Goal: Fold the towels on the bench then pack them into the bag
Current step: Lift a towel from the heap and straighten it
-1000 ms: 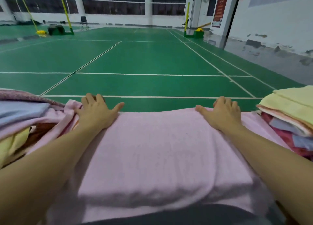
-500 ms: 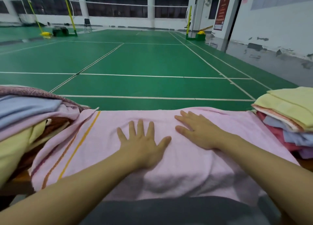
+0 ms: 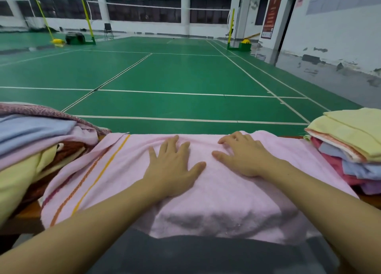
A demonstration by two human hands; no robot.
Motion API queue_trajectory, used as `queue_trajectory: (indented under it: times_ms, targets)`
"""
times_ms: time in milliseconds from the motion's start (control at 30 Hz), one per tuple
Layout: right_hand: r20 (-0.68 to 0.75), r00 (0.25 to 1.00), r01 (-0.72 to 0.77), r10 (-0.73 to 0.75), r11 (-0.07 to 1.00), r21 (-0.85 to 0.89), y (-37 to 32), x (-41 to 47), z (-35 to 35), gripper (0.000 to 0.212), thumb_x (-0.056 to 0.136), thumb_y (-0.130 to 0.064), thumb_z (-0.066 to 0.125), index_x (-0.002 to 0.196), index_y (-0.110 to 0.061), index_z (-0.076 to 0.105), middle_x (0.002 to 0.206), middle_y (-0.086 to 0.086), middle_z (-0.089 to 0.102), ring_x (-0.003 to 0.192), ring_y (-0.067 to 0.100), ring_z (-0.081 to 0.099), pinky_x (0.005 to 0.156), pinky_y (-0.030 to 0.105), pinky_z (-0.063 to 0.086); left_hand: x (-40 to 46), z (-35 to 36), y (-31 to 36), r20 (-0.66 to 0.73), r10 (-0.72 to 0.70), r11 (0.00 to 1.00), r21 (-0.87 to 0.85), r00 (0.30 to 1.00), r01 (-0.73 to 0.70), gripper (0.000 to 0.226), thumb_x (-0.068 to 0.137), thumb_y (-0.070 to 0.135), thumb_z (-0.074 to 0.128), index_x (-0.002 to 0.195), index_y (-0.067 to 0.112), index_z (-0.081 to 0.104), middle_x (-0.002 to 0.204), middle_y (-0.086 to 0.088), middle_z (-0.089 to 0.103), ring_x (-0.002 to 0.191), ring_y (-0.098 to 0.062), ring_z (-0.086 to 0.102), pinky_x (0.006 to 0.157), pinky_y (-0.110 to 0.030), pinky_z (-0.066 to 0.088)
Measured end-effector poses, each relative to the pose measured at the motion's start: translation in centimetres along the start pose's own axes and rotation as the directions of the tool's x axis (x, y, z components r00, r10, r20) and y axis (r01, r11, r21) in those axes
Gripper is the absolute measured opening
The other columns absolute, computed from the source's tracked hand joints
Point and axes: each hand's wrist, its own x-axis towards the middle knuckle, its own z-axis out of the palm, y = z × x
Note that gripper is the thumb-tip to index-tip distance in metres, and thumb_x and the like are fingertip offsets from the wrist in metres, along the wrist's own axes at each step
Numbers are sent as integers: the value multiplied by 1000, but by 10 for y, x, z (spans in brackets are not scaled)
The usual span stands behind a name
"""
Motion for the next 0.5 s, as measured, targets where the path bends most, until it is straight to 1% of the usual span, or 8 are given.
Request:
queue_trajectory:
  times_ms: [67, 133, 200, 233, 300, 333, 433, 500]
  targets:
    - [-85, 996, -4, 8, 999, 41, -3, 13, -9, 52, 95, -73, 35, 127, -37, 55, 132, -1, 50, 129, 26, 43, 106, 47, 32, -21, -9, 9, -238, 109, 978, -150, 965, -148, 66, 93, 69, 33, 140, 27, 48, 146, 2, 42, 136, -18, 38, 114, -40, 33]
    - [-116, 993, 13, -2, 995, 98, -5, 33, -13, 46, 96, -69, 40, 121, -35, 59, 134, 0, 54, 129, 25, 46, 107, 47, 32, -47, -18, 24, -282, 116, 912, -349, 952, -215, 40, 95, 60, 47, 119, 31, 60, 119, 16, 57, 111, -4, 52, 97, -26, 43]
    - [-65, 998, 9, 1, 987, 159, -7, 52, -13, 48, 95, -70, 44, 122, -35, 59, 136, -1, 58, 128, 25, 51, 108, 45, 36, -71, -28, 43, -57, -11, 730, -682, 998, -31, 29, 94, 55, 58, 100, 27, 66, 100, 15, 69, 89, -2, 62, 84, -25, 51]
    - [-14, 1000, -1, 4, 980, 197, -9, 61, -12, 52, 92, -73, 45, 125, -35, 57, 136, -2, 60, 125, 24, 54, 108, 44, 39, -79, -32, 52, 111, -78, 534, -835, 991, 136, 32, 94, 53, 61, 95, 22, 68, 94, 9, 74, 79, -7, 66, 77, -27, 55]
    - [89, 996, -19, -3, 969, 247, -14, 76, -12, 61, 91, -76, 45, 130, -31, 57, 135, -2, 62, 118, 22, 58, 104, 40, 43, -92, -34, 67, 485, -107, 91, -865, 868, 494, 44, 93, 53, 62, 93, 10, 69, 86, -4, 77, 65, -15, 68, 65, -27, 59]
    - [134, 991, -22, -11, 970, 242, -17, 82, -13, 63, 92, -75, 44, 130, -27, 58, 134, 0, 62, 115, 22, 59, 101, 38, 44, -100, -33, 73, 612, -78, -52, -791, 787, 610, 52, 93, 56, 59, 94, 5, 69, 85, -8, 78, 62, -18, 69, 61, -27, 60]
    - [268, 963, -19, -19, 990, 138, -22, 95, -13, 74, 93, -78, 35, 125, -17, 63, 136, 4, 60, 119, 26, 56, 105, 42, 42, -125, -8, 84, 804, 6, -199, -582, 595, 789, 75, 83, 71, 56, 99, -2, 67, 85, -15, 76, 60, -25, 72, 57, -32, 60]
    - [296, 955, -20, -10, 995, 98, -21, 98, -11, 80, 90, -83, 32, 117, -16, 67, 133, 5, 61, 121, 28, 57, 107, 45, 42, -136, 16, 85, 829, -52, -259, -549, 557, 794, 77, 71, 72, 65, 96, -1, 64, 86, -14, 69, 61, -27, 70, 60, -36, 58]
